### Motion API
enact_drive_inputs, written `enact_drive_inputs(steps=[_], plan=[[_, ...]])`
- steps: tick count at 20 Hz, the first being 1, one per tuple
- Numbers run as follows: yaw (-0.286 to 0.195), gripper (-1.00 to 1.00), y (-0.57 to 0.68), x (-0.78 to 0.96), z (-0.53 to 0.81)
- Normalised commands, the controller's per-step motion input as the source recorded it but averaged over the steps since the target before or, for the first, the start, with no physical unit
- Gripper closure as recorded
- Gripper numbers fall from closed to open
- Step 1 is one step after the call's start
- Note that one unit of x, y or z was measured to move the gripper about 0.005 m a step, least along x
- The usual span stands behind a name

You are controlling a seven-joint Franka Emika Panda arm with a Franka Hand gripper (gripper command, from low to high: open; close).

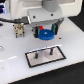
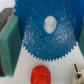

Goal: Insert the blue gear onto the right peg, followed by the red gear

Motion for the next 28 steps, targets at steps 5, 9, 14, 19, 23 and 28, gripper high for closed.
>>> enact_drive_inputs(steps=[5, 9, 14, 19, 23, 28], plan=[[0.000, 1.00, 0.00, 0.62, 0.35], [0.000, 1.00, -0.03, 0.62, 0.17], [0.000, 1.00, -0.02, 0.53, 0.04], [0.000, 1.00, -0.04, 0.38, -0.02], [0.000, 1.00, -0.07, 0.32, -0.10], [0.000, 1.00, -0.05, 0.30, -0.04]])
